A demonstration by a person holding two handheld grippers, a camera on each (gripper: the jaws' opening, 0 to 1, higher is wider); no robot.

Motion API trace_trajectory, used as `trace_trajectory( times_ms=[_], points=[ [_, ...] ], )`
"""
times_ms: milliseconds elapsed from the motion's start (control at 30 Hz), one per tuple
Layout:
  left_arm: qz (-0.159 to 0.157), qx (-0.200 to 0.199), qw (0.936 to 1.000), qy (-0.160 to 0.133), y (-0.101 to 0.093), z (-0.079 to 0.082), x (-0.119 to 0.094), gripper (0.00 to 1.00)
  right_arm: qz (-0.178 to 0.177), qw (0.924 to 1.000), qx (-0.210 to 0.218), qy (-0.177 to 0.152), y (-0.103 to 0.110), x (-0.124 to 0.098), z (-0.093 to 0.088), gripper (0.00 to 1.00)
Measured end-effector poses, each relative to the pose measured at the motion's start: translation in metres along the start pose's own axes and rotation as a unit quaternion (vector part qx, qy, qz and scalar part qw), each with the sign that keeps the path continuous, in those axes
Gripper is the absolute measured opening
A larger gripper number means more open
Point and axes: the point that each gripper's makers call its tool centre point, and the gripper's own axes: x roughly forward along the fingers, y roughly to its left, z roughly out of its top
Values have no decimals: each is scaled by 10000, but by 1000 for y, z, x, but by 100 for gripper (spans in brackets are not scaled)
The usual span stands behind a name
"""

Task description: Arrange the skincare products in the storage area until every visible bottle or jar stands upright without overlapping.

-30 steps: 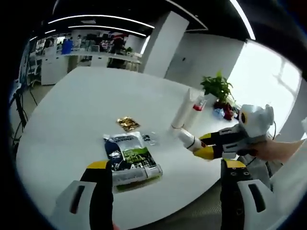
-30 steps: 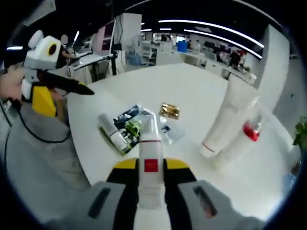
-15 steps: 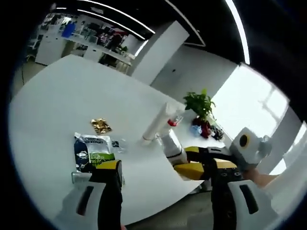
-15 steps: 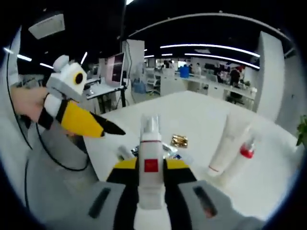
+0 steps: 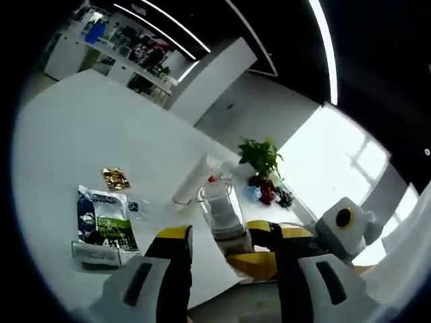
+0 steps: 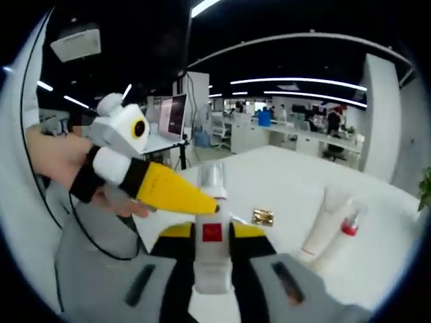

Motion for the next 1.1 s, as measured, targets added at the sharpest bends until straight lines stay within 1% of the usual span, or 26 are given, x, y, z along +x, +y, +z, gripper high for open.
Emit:
trace_trajectory(
  times_ms=[133, 200, 267, 433, 600, 667, 767, 833, 900, 967, 1000, 1067, 1100],
  points=[
    [-54, 3, 10000, -13, -4, -2, 0, 32, 6, 10000, -14, -57, 4, -2, 3, 18],
    [-88, -4, 10000, -5, -6, -3, 0, 24, 14, 10000, -18, -61, 5, -2, 3, 18],
    [-52, -9, 10000, -15, -5, -3, -1, 21, 19, 10000, -19, -79, 6, -4, 3, 18],
    [-59, 17, 10000, 17, -8, -5, -1, 20, -2, 10000, -59, -52, 8, -6, 3, 19],
    [-83, 65, 9999, -5, -12, -3, -2, 18, 26, 9998, -134, -113, 8, -7, 5, 20],
    [-85, 220, 9997, 90, -13, -4, -1, 18, 90, 9998, -185, -81, 9, -8, 3, 20],
    [-36, 661, 9973, 332, -11, -7, 0, 17, 225, 9995, -215, -60, 12, -12, 1, 22],
    [-13, 953, 9945, 442, -9, -5, 0, 17, 297, 9993, -226, -4, 11, -17, -4, 26],
    [-25, 1218, 9909, 568, -9, -5, 0, 17, 347, 9990, -234, 125, 9, -22, -11, 29],
    [-51, 1594, 9840, 792, -8, -5, 1, 17, 414, 9987, -206, 216, 6, -29, -18, 27],
    [-44, 1893, 9776, 920, -7, -5, 1, 17, 428, 9987, -174, 233, 4, -32, -21, 26],
    [-120, 2192, 9694, 1093, -7, -6, 1, 17, 576, 9980, 64, 263, 4, -38, -25, 27],
    [-242, 2406, 9625, 1234, -10, -8, 2, 17, 609, 9978, 148, 204, 0, -42, -25, 28]
  ],
)
